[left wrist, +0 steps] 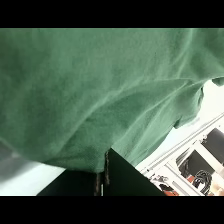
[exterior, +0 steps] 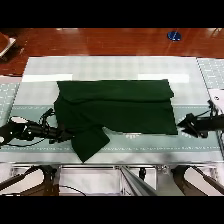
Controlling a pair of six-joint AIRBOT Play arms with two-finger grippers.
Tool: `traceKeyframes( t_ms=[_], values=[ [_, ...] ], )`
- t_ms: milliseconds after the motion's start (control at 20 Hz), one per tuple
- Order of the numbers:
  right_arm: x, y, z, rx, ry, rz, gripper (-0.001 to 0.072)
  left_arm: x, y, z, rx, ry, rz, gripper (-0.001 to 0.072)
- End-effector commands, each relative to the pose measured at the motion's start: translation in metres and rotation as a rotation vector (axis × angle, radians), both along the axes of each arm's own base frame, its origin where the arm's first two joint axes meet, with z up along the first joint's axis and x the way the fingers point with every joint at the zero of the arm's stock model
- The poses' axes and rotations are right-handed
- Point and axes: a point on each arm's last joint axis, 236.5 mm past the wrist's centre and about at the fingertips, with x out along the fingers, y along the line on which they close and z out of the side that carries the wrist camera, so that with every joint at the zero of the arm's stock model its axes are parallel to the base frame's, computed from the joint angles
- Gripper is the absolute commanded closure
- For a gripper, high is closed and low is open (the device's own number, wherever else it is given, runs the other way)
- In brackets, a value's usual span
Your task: Fold the shirts.
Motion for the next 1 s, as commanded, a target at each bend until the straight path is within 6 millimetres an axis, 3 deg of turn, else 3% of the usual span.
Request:
traceKeyframes(
  t_ms=[0, 100, 300, 400, 450, 550, 600, 700, 800, 950],
  values=[
    [-0.026, 0.021, -0.012, 0.086, 0.065, -0.004, 0.0305, 0.013, 0.009, -0.01, 0.058, -0.042, 0.037, 0.0689],
    [-0.024, 0.02, -0.016, 0.086, 0.066, -0.017, 0.0305, 0.013, 0.008, -0.01, 0.057, -0.042, 0.037, 0.0689],
    [0.01, 0.016, -0.024, 0.097, -0.026, -0.119, 0.0305, 0.013, 0.009, -0.01, 0.058, -0.043, 0.039, 0.0689],
    [0.019, 0.024, -0.029, 0.14, -0.034, -0.133, 0.0308, 0.013, 0.009, -0.01, 0.058, -0.043, 0.039, 0.0689],
    [0.023, 0.03, -0.032, 0.143, -0.036, -0.12, 0.035, 0.015, 0.009, -0.009, 0.057, -0.046, 0.041, 0.0689],
    [0.034, 0.038, -0.03, 0.127, -0.055, -0.063, 0.0549, 0.023, 0.009, -0.004, 0.049, -0.064, 0.043, 0.0689],
    [0.045, 0.04, -0.019, 0.119, -0.107, 0.008, 0.0688, 0.029, 0.009, 0.003, 0.039, -0.079, 0.032, 0.0689],
    [0.069, 0.039, 0.014, 0.105, -0.197, 0.096, 0.0683, 0.051, 0.013, 0.029, 0.02, -0.149, 0.006, 0.0689],
    [0.093, 0.032, 0.048, 0.087, -0.272, 0.138, 0.0683, 0.086, 0.03, 0.058, 0.055, -0.269, 0.032, 0.0689],
    [0.128, 0.017, 0.079, 0.031, -0.381, 0.126, 0.0683, 0.149, 0.053, 0.092, 0.119, -0.412, 0.138, 0.069]
  ],
)
